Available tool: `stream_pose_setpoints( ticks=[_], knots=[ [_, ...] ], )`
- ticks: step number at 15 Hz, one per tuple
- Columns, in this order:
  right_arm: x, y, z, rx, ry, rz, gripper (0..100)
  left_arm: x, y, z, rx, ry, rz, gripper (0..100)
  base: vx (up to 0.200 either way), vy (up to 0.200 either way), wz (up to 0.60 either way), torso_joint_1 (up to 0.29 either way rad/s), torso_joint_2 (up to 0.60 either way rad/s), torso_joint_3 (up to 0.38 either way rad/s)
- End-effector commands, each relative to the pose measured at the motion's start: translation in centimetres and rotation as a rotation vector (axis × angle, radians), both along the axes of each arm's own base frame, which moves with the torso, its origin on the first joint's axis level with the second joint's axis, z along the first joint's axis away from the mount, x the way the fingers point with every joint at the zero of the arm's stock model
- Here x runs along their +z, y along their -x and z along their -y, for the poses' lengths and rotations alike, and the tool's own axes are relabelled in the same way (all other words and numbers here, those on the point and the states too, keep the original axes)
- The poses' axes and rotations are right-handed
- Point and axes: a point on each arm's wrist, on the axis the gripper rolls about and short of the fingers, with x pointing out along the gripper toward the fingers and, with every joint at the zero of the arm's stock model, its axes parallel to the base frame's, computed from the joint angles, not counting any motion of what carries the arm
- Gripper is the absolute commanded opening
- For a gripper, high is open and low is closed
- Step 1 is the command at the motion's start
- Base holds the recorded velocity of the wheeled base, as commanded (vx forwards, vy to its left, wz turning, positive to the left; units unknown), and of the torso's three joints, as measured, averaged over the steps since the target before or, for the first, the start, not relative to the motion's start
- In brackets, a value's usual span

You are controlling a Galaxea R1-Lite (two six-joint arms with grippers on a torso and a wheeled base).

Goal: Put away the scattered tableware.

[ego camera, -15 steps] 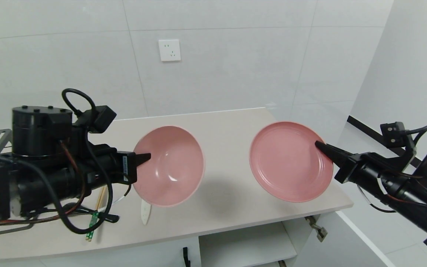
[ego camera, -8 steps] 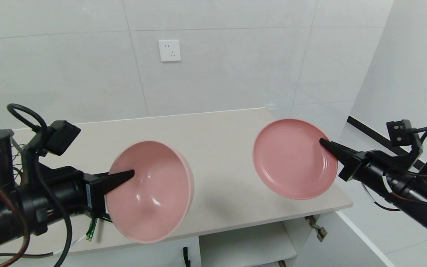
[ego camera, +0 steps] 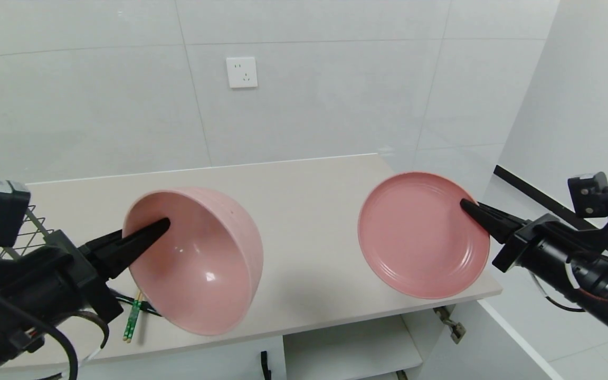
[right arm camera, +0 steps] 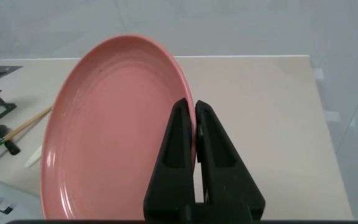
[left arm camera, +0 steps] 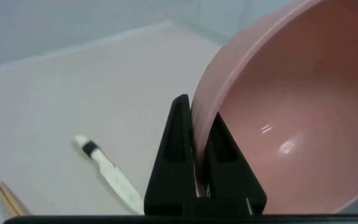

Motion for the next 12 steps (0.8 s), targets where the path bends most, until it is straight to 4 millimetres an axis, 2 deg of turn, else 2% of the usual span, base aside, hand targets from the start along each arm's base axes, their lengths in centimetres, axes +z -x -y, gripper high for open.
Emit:
stream_pose_setpoints(
  ticks=[1, 3, 5, 6, 9, 11, 12],
  knots=[
    [0.5, -0.3, 0.6, -0.029, 0.017, 0.036, 0, -1.8, 0.4, -0.2, 0.004, 0.018, -0.085, 0, 0.000, 0.000, 0.00, 0.000, 0.00, 0.000],
    [0.6, -0.8, 0.5, -0.031, 0.015, 0.045, 0, -2.6, 0.0, -0.5, 0.046, 0.060, -0.170, 0, 0.000, 0.000, 0.00, 0.000, 0.00, 0.000],
    [0.6, -1.1, 0.7, -0.047, 0.016, 0.045, 0, -4.1, -2.7, -0.6, 0.129, 0.040, -0.292, 0, 0.000, 0.000, 0.00, 0.000, 0.00, 0.000],
    [0.4, -1.1, 0.8, -0.051, 0.019, 0.038, 0, -5.0, -3.4, -0.6, 0.151, 0.026, -0.331, 0, 0.000, 0.000, 0.00, 0.000, 0.00, 0.000],
    [0.4, -1.2, 1.1, -0.064, 0.028, 0.041, 0, -5.9, -3.5, -0.4, 0.146, 0.005, -0.368, 0, 0.000, 0.000, 0.00, 0.000, 0.00, 0.000],
    [0.1, -1.5, 1.2, -0.074, 0.121, 0.078, 0, -5.7, -3.4, -0.4, 0.151, 0.004, -0.355, 0, 0.000, 0.000, 0.00, 0.000, 0.00, 0.000],
    [0.0, -1.5, 1.2, -0.075, 0.137, 0.082, 0, -5.7, -3.4, -0.4, 0.161, 0.002, -0.351, 0, -0.200, 0.000, 0.00, -0.002, 0.01, 0.002]
  ],
)
